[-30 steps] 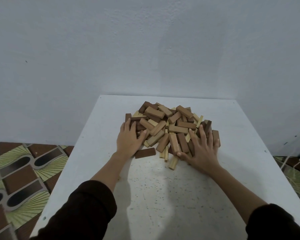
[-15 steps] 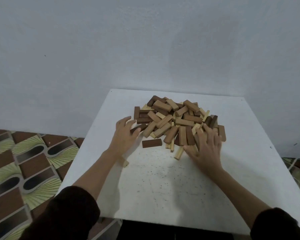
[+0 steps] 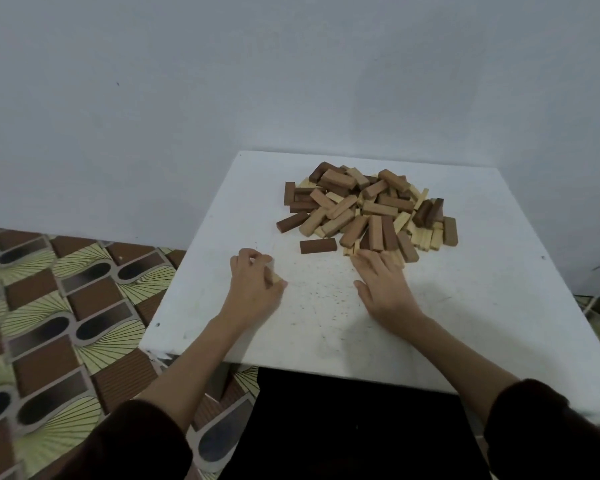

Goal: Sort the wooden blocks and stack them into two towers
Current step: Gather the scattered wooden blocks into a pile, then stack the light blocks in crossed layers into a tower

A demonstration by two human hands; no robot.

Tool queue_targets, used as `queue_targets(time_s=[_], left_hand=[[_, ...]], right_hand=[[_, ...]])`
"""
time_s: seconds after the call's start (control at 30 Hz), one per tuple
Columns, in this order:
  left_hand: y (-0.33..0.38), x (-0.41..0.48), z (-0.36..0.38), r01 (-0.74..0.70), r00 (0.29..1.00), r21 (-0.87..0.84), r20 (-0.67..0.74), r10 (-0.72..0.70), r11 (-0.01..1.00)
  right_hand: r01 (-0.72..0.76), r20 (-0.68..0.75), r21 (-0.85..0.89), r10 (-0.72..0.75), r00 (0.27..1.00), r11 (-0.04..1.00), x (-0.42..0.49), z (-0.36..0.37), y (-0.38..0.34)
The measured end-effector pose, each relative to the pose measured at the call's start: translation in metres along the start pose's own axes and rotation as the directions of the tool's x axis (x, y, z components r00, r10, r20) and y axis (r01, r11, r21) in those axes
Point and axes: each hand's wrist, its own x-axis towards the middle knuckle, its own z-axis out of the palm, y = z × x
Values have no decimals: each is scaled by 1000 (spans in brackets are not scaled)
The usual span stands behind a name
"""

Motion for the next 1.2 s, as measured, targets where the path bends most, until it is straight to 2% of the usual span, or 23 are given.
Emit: queue_targets(time_s=[0.27, 0.37, 0.43, 0.53, 0.7, 0.93, 1.1, 1.2], left_hand=[[21, -8, 23, -178, 959, -146, 196, 205, 973], [37, -8, 36, -245, 941, -163, 196, 275, 956], [47, -5, 43, -263, 940, -158, 183, 290, 952], [56, -1, 46, -212, 943, -251, 202, 265, 945], [55, 2, 52, -265, 925, -214, 220, 311, 940], [51, 2, 50, -286, 932, -246, 155, 329, 926], [48, 4, 49, -321, 926, -209, 134, 353, 924], [48, 5, 48, -342, 916, -187, 153, 371, 921]], right_hand=[[154, -143, 38, -147, 979, 987, -30, -1, -5], [209, -180, 43, -198, 964, 977, -36, -4, -4], [227, -172, 59, -214, 962, 972, -36, -4, -3], [258, -157, 88, -242, 958, 962, -35, -2, -2], [179, -259, 107, -146, 955, 978, -27, 1, -1], [41, -222, 64, -26, 975, 997, -27, -1, 5], [71, -265, 136, -33, 964, 988, -27, -6, 3], [41, -213, 191, 1, 977, 981, -25, -10, -2]])
